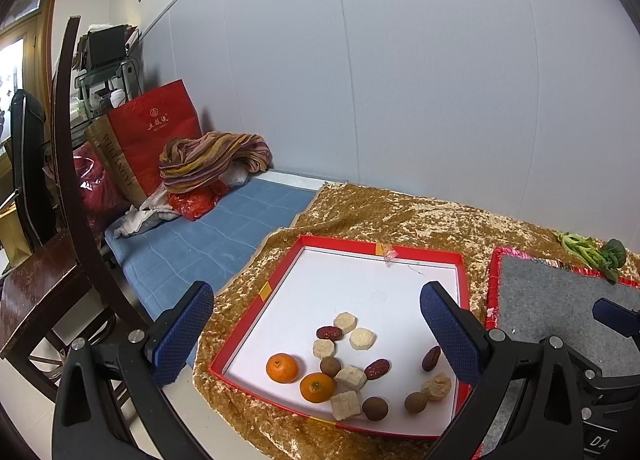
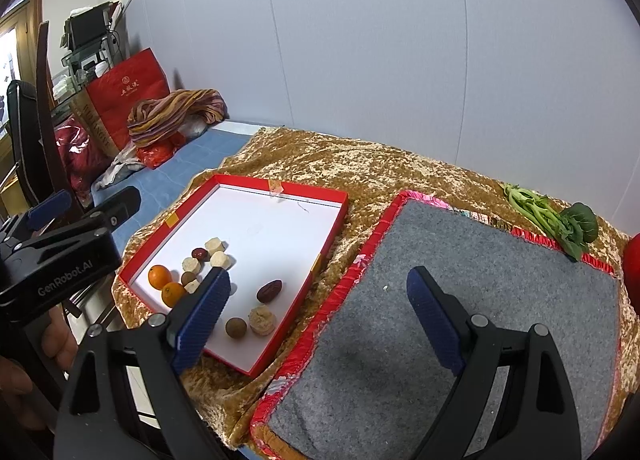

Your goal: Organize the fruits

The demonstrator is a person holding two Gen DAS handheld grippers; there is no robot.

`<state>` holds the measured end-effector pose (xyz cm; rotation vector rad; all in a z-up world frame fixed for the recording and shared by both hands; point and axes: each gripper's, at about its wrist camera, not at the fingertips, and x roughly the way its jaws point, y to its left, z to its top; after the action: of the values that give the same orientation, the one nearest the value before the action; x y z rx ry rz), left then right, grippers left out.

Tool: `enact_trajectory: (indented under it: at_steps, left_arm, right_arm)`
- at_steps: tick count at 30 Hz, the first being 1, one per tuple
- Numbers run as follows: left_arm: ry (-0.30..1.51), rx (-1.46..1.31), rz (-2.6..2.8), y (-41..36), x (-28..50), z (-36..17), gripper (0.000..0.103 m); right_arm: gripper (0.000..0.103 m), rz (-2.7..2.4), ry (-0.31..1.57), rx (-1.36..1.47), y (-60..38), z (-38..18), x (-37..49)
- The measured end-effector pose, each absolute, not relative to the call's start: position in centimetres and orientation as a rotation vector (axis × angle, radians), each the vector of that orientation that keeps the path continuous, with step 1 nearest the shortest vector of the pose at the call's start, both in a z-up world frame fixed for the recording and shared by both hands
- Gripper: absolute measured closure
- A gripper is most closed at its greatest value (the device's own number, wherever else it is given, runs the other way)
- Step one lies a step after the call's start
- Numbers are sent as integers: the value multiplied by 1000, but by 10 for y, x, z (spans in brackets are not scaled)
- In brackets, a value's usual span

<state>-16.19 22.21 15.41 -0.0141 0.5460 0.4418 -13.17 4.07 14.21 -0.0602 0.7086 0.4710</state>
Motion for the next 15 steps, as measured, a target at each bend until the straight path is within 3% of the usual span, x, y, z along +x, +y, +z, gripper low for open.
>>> enact_trajectory:
  at_steps: [15]
  left_arm:
    - [544, -15, 438, 220, -162, 156, 0]
  right_arm:
    - [13, 475, 709, -66, 44, 140, -133]
